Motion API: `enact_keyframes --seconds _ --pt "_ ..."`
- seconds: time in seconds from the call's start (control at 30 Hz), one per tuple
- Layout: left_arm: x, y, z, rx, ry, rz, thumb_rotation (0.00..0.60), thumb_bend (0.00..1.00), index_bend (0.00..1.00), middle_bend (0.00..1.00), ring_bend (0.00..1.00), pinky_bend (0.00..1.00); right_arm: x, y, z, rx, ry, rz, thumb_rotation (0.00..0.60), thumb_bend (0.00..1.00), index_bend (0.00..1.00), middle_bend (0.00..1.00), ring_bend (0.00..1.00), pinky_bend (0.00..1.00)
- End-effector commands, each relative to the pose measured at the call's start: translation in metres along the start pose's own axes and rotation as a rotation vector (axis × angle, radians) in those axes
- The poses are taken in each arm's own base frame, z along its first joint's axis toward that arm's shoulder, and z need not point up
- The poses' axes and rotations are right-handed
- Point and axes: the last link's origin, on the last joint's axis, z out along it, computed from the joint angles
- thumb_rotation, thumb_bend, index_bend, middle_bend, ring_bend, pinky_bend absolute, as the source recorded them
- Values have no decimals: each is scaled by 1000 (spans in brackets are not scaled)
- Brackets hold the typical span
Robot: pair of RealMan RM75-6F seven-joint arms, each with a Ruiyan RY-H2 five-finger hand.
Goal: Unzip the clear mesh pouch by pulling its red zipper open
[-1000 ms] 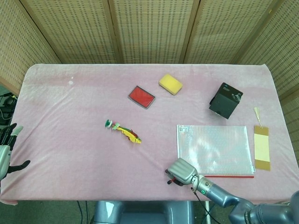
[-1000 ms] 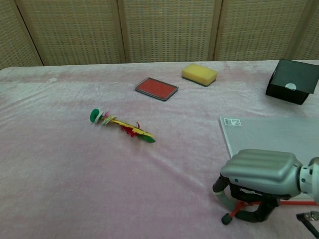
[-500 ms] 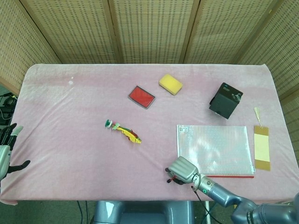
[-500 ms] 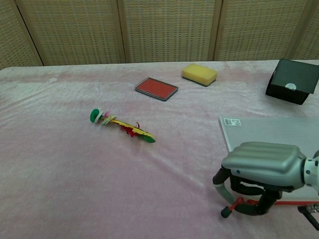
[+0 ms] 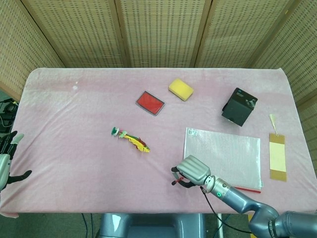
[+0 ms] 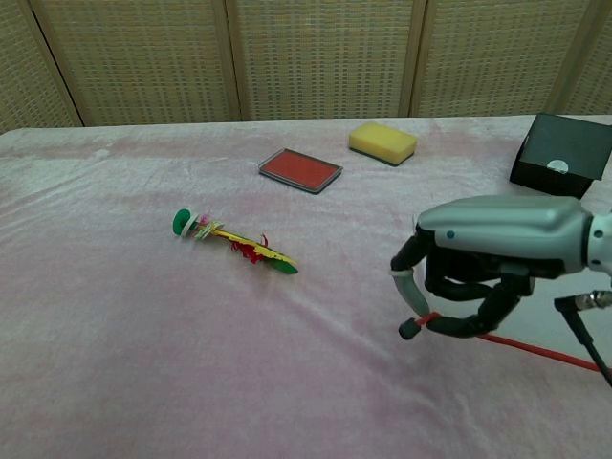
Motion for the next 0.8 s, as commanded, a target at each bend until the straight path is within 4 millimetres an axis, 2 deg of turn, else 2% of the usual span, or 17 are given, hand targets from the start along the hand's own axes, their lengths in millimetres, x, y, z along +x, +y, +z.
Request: enact_keyframes --seconds 0.03,0.27,0.37,0.8 --pt "0 0 0 -2 -2 -3 600 0 0 0 0 0 25 -6 4 4 31 64 600 897 764 962 932 1000" --pt "0 -1 1 -1 -7 -12 600 0 0 0 0 0 71 -19 11 19 59 141 600 909 768 962 932 1000" --pt "0 -1 2 -1 -11 -13 600 0 0 0 0 0 84 -25 14 25 56 161 600 912 769 961 932 1000" --pt "-6 -1 8 7 -30 3 600 0 0 0 0 0 117 -55 27 78 34 202 600 913 771 961 933 1000"
